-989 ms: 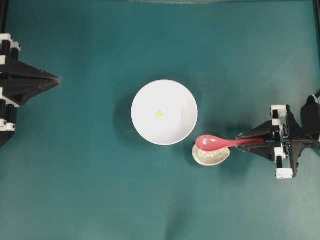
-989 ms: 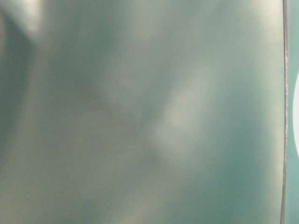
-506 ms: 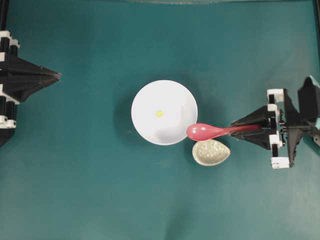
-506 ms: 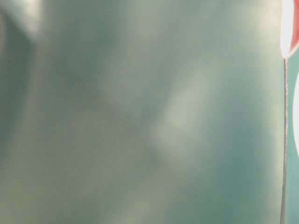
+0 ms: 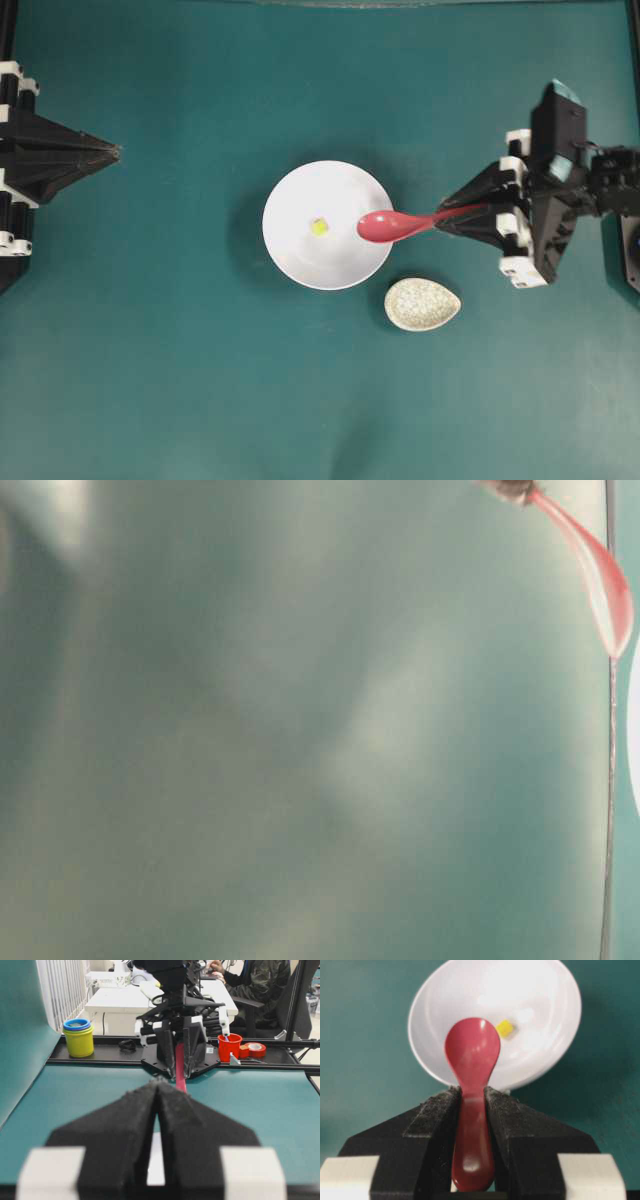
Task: Scoop the yellow hexagonal prism block from the bowl with a spoon using the right arm.
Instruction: 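Lift the spoon and carry it into the white bowl, then push the spoon bowl under the yellow hexagonal block against the bowl wall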
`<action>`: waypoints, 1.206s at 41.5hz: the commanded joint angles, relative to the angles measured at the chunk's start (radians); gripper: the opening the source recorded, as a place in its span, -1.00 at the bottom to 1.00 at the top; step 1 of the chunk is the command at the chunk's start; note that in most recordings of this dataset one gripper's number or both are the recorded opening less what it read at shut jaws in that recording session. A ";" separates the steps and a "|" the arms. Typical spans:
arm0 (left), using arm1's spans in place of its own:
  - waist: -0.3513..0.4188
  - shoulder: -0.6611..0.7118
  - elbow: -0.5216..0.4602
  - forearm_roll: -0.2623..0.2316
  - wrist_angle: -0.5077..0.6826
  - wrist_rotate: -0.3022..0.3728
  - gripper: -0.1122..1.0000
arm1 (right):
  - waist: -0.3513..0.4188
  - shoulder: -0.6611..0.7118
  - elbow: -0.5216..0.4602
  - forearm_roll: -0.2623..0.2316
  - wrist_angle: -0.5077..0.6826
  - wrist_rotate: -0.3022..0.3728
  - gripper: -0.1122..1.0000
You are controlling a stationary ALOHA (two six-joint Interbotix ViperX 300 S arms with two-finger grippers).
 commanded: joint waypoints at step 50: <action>0.006 0.009 -0.012 0.003 -0.009 -0.002 -0.75 | -0.098 0.414 -0.351 -0.192 0.293 0.006 -0.37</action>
